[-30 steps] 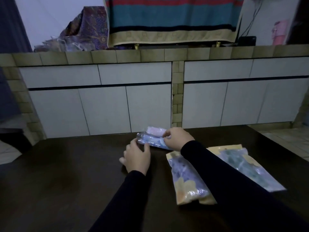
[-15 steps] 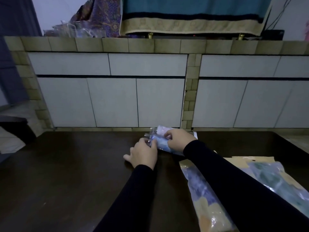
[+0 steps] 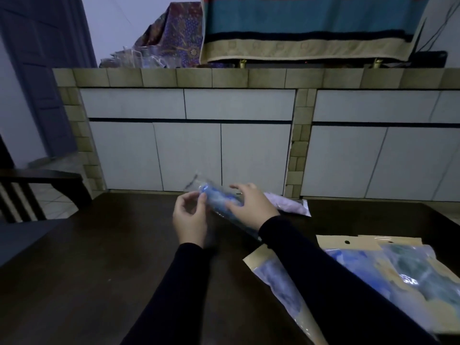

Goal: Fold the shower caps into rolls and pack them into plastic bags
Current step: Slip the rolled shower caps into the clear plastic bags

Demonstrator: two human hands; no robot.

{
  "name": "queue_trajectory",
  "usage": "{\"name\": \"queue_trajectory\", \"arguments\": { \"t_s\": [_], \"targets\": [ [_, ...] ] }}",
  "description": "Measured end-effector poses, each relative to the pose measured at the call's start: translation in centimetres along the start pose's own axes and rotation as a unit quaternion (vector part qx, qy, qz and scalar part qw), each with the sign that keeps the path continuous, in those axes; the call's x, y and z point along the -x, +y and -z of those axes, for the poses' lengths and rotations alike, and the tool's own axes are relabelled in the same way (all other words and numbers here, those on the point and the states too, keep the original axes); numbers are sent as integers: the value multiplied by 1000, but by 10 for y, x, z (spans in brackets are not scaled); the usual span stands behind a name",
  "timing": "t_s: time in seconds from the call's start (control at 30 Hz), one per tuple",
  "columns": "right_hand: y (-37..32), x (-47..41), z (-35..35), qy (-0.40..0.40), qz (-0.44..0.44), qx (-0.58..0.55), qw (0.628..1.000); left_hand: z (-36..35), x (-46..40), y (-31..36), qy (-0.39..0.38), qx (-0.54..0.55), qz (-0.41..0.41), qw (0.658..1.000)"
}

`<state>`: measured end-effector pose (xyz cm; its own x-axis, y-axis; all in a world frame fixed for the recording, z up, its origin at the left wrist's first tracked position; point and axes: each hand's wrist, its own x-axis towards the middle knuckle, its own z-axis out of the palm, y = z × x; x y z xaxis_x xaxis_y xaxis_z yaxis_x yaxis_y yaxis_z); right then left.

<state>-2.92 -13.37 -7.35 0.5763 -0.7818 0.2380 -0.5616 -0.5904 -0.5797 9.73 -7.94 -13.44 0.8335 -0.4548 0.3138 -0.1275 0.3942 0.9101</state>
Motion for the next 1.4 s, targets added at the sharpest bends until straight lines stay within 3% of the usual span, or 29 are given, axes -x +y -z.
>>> {"name": "queue_trajectory", "arguments": {
  "t_s": [0.17, 0.37, 0.47, 0.57, 0.67, 0.77, 0.93, 1.03, 1.17, 1.4],
  "targets": [
    [2, 28, -37, 135, -1, 19, 991, 1, 3, 12, 53, 42, -45, 997],
    [7, 28, -45, 173, 11, -49, 984, 15, -2, 30, 81, 49, -127, 987],
    [9, 27, -48, 212, 4, -84, 974, 24, -8, 29, 69, 43, -125, 989],
    [1, 24, -50, 238, 8, -155, 959, 23, -12, 25, -7, 60, -53, 997],
    [-9, 23, -50, 204, 15, -238, 949, 13, -2, 23, -129, 75, 29, 988],
    [-6, 25, -53, 164, -10, -321, 933, 12, 6, 22, -224, 36, 24, 974],
    [4, 34, -47, 184, -59, -459, 867, 16, 9, 29, -328, -39, 11, 944],
    [7, 39, -42, 171, -62, -491, 852, 15, 9, 33, -354, -38, -11, 934],
    [11, 41, -36, 92, -117, -563, 813, 12, 8, 37, -359, -17, -21, 933],
    [16, 44, -26, 100, -100, -559, 817, 9, 11, 45, -387, -6, 6, 922]
  ]
}}
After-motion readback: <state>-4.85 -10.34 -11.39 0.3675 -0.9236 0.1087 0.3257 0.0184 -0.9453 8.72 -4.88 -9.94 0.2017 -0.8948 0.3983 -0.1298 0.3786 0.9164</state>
